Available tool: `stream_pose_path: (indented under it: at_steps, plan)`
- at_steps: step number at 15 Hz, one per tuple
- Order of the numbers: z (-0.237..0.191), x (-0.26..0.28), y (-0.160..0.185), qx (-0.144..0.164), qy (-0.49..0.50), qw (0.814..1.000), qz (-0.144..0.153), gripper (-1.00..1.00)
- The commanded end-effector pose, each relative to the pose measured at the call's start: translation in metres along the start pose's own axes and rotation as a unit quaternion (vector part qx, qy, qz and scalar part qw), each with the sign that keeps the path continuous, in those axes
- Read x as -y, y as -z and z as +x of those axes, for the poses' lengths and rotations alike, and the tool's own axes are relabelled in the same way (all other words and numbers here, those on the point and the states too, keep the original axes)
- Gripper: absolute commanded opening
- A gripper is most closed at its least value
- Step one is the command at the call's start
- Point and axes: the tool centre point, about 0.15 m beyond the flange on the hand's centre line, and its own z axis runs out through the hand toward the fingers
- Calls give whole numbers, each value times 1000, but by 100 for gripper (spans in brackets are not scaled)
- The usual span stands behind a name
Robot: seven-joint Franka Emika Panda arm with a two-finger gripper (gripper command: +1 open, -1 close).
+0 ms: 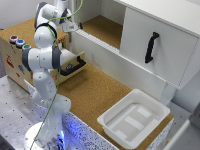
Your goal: Put the purple object on top of the drawer
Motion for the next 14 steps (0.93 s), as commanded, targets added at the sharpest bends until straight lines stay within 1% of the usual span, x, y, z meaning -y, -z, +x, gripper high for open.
stream_pose_path:
  at_steps: [1,3,4,6,10,11,12,14]
  plan:
    - [-54,-22,2,17,-68,996,-52,100]
    - [-72,-32,2,38,-100,992,-67,100]
    - [-84,-38,3,51,-119,989,-70,100]
    - [-103,-48,4,66,-150,983,-81,100]
    - [-144,-72,11,85,-225,965,-106,100]
    - [-160,-80,11,95,-250,957,-114,100]
    - [-177,-85,10,107,-270,950,-117,100]
    - [-201,-90,6,122,-290,942,-114,100]
